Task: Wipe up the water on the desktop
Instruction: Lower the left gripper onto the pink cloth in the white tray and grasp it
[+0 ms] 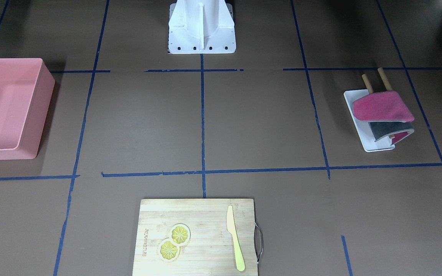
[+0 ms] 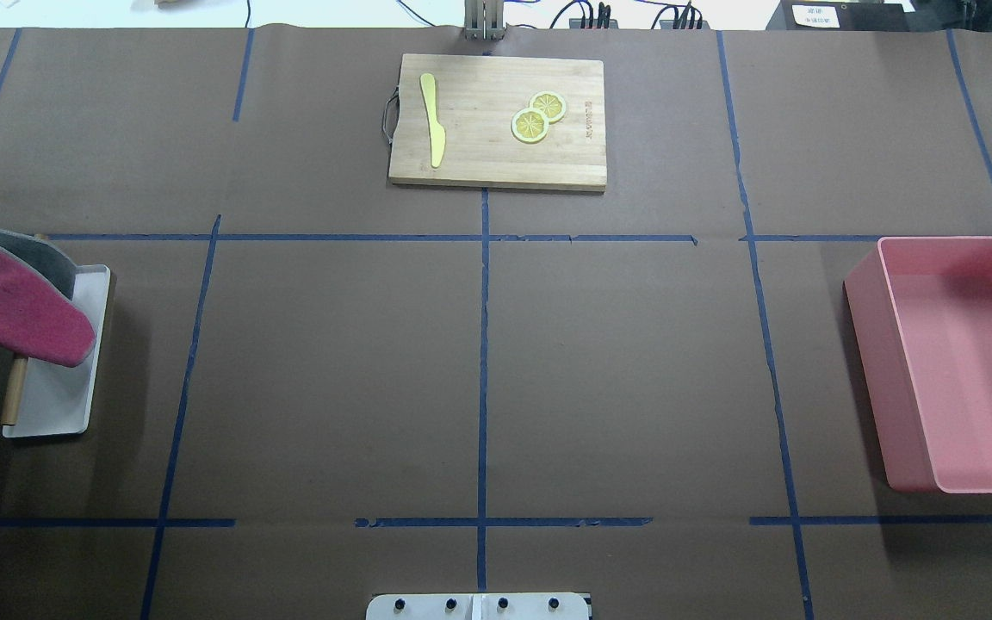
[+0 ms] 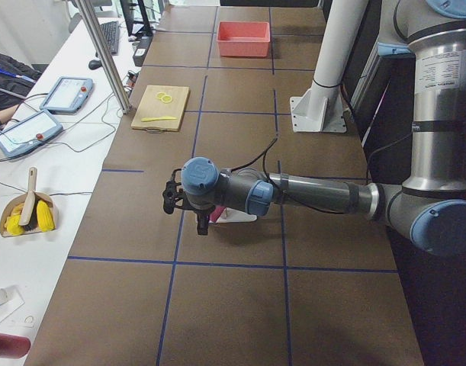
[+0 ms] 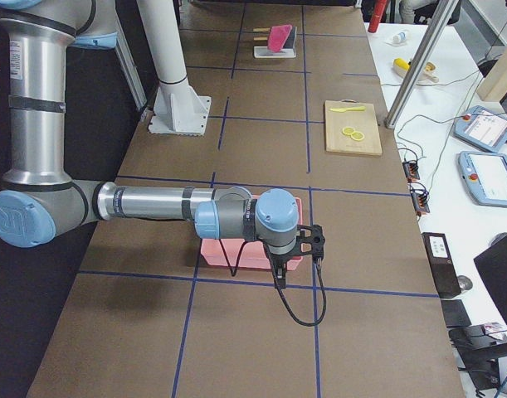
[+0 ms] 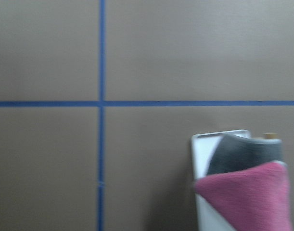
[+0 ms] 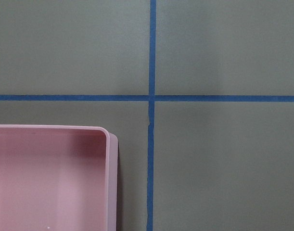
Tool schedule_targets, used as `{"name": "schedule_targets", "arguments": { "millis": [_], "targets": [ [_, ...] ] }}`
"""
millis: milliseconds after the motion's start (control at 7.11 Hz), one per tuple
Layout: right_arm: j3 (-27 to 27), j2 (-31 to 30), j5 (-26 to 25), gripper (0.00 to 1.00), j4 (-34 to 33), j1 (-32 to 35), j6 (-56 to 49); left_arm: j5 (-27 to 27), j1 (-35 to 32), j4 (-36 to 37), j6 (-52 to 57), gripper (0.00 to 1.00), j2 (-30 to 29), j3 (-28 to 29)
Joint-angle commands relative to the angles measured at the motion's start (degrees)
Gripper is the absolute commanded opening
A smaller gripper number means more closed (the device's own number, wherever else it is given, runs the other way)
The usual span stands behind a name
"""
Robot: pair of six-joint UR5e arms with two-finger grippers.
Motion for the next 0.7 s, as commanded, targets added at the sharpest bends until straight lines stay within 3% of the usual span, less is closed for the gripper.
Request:
{"name": "schedule_targets", "arguments": {
  "millis": [0, 281, 563],
  "targets": [
    [1.30, 0.34, 2.44, 1.00, 0.06, -0.03, 1.05, 2.62, 8.06, -17.43, -19.61, 1.00, 0.82, 1.70],
    [1.22, -0.18, 2.10, 1.00, 0.15, -0.03, 0.88, 7.29, 13.79, -30.38, -29.86, 1.00, 0.65, 6.08],
    [1.22, -0.18, 2.10, 1.00, 0.15, -0.03, 0.88, 7.31, 16.26, -30.96, -32.09, 1.00, -0.93, 6.36]
  ]
}}
